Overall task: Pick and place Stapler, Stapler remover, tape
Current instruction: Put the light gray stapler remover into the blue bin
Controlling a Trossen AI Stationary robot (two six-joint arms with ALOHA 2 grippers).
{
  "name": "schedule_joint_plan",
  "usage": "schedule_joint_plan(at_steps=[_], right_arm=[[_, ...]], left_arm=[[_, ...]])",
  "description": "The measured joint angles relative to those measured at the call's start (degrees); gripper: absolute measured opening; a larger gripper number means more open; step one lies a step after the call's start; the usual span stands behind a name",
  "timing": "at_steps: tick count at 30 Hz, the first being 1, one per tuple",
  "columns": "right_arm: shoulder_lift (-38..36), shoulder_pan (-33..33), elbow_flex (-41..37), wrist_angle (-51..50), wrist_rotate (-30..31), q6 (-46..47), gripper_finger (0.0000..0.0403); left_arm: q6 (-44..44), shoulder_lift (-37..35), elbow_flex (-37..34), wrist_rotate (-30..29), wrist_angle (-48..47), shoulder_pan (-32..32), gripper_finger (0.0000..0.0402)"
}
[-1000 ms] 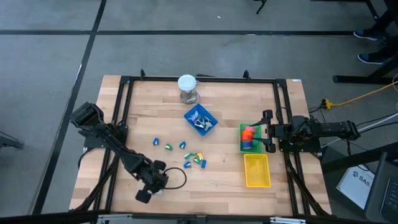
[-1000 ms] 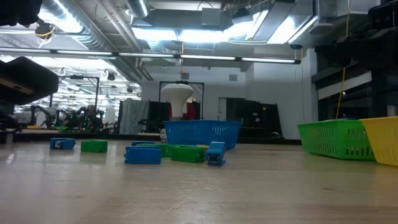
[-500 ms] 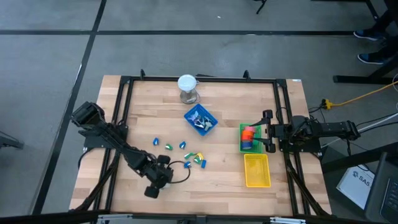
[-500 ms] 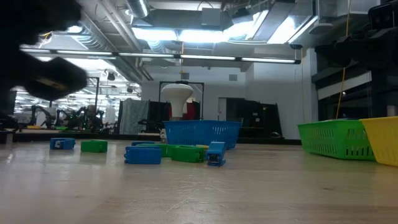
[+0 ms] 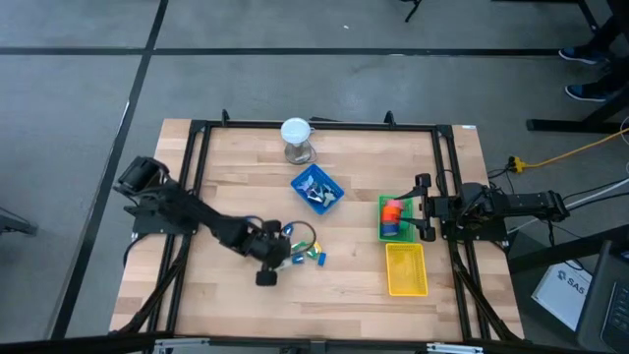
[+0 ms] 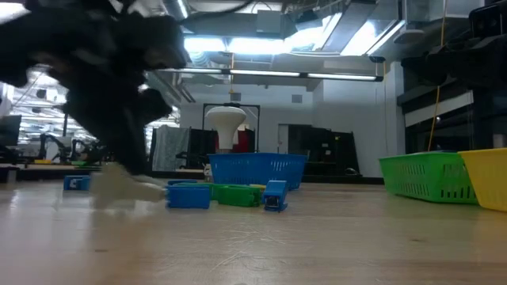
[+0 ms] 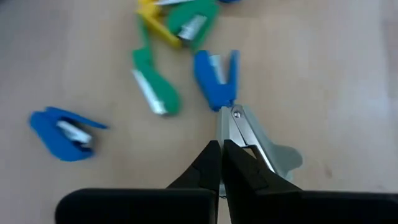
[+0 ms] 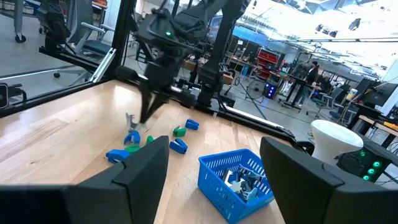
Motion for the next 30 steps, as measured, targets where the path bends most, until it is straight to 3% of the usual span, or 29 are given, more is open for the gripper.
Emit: schedule_joint_plan(at_steps=[10, 20, 30], right_arm=[[0.0, 0.0, 0.0, 0.0, 0.0, 0.0, 0.0259], [0.0, 0.0, 0.0, 0.0, 0.0, 0.0, 0.0259], [0.0, 0.0, 0.0, 0.0, 0.0, 0.0, 0.0259]], left_arm=[[-2.0, 0.1, -0.1, 4.0, -0.3, 3.6, 0.0022], [-0.1, -0.1, -0.2, 4.2, 0.4, 3.3, 0.0065], [-3.1, -4.4, -0.1, 4.4, 0.4, 1.1, 0.0075]])
